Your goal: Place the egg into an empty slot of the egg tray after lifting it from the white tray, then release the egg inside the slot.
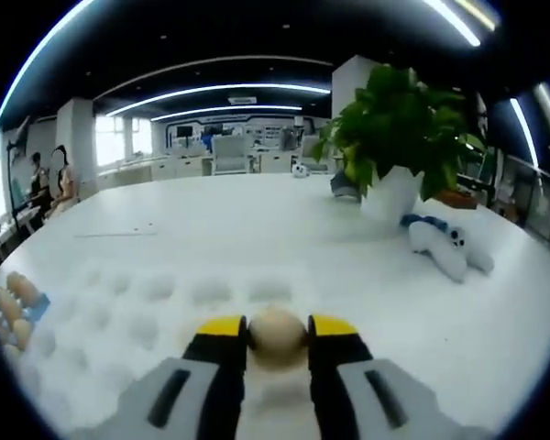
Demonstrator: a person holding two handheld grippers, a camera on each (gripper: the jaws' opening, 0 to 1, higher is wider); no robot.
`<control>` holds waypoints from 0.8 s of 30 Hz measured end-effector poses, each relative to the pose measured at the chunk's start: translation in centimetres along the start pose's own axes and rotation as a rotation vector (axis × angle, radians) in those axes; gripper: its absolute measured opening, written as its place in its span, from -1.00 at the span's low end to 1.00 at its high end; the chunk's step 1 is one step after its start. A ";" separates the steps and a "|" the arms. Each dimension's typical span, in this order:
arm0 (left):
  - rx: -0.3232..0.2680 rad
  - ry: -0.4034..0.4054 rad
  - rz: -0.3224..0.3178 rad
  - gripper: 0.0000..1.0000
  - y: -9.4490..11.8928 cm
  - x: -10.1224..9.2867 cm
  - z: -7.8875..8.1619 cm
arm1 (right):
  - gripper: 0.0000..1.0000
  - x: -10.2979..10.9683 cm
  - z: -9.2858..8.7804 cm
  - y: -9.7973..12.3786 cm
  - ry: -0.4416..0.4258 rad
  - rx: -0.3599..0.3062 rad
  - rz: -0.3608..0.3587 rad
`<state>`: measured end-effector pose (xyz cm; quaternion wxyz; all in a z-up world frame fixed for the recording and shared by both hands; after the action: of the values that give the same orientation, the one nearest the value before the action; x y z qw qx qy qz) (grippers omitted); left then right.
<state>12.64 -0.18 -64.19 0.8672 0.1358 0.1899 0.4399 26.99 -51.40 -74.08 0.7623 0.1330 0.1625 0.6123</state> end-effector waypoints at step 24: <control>-0.001 0.003 -0.012 0.63 -0.1 0.2 -0.4 | -0.50 4.4 3.8 5.2 -0.030 -0.145 0.185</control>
<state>12.63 -0.03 -64.63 0.8696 0.1334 0.1918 0.4350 24.80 -45.98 -68.90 0.7126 0.1010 0.0932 0.6880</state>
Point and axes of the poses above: the point that each gripper's makers call its tool centre point, and the gripper's own axes: y roughly backward along the fingers, x roughly to its left, z roughly out of its top, the point moved 9 cm from there along y, roughly backward along the fingers, and after that the axes turned 8 degrees about -z, right-handed, at the moved point
